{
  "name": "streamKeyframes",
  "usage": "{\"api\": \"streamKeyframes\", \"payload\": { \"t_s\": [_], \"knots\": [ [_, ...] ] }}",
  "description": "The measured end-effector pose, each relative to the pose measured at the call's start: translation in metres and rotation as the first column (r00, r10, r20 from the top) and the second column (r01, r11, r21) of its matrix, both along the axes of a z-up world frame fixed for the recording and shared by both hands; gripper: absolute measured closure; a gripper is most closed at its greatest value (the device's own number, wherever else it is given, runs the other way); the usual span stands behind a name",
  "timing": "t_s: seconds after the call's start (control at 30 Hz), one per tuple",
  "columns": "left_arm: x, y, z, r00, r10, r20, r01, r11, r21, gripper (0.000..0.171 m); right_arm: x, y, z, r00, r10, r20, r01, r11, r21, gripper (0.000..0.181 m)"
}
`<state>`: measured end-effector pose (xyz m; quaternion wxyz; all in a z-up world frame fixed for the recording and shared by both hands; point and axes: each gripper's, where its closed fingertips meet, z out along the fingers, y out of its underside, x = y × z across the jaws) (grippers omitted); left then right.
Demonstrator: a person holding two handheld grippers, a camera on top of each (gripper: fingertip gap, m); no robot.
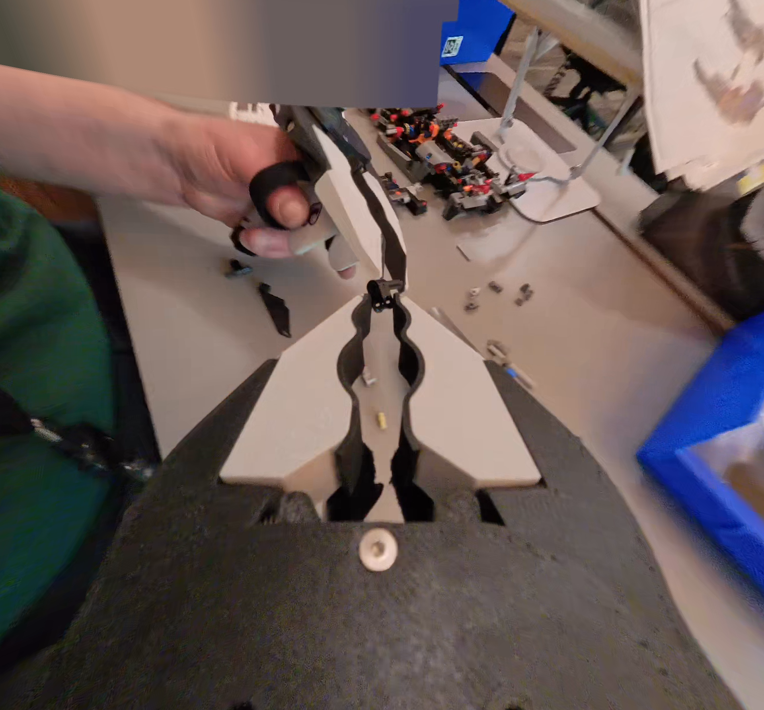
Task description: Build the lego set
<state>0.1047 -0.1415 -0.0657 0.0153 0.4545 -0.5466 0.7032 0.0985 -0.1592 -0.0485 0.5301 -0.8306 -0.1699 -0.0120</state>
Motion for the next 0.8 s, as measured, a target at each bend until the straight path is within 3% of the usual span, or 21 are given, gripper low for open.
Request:
{"api": "streamKeyframes", "payload": {
  "t_s": [0.07,0.17,0.3,0.43,0.5,0.57,0.7,0.8],
  "knots": [
    [-0.002,-0.002,-0.002,0.996,0.015,0.083,-0.029,0.987,0.160,0.147,-0.001,-0.001,0.002,0.993,0.011,-0.116,-0.011,1.000,0.005,0.173],
    [-0.004,-0.006,-0.005,0.976,0.003,0.220,-0.098,0.901,0.423,0.144,-0.003,-0.002,-0.003,0.972,0.020,-0.235,-0.027,0.999,-0.028,0.173],
    [-0.007,-0.016,-0.007,0.943,-0.059,0.329,-0.162,0.781,0.603,0.149,-0.009,-0.002,-0.003,0.938,0.034,-0.345,-0.054,0.997,-0.047,0.173],
    [-0.009,-0.023,-0.009,0.928,-0.094,0.359,-0.182,0.728,0.661,0.163,-0.011,-0.002,-0.008,0.903,0.031,-0.428,-0.073,0.994,-0.081,0.173],
    [-0.011,-0.025,-0.009,0.924,-0.099,0.369,-0.183,0.734,0.654,0.171,-0.011,-0.002,-0.009,0.884,0.029,-0.466,-0.076,0.994,-0.083,0.173],
    [-0.012,-0.025,-0.005,0.921,-0.090,0.380,-0.191,0.746,0.638,0.171,-0.008,-0.001,-0.010,0.874,0.014,-0.486,-0.063,0.994,-0.085,0.173],
    [-0.006,-0.016,-0.005,0.917,-0.037,0.398,-0.258,0.706,0.660,0.171,-0.009,-0.001,-0.009,0.859,0.021,-0.511,-0.076,0.993,-0.086,0.173],
    [-0.006,-0.009,-0.002,0.902,-0.027,0.430,-0.307,0.661,0.684,0.154,-0.009,-0.002,-0.009,0.844,0.020,-0.535,-0.083,0.992,-0.095,0.173]
  ]
}}
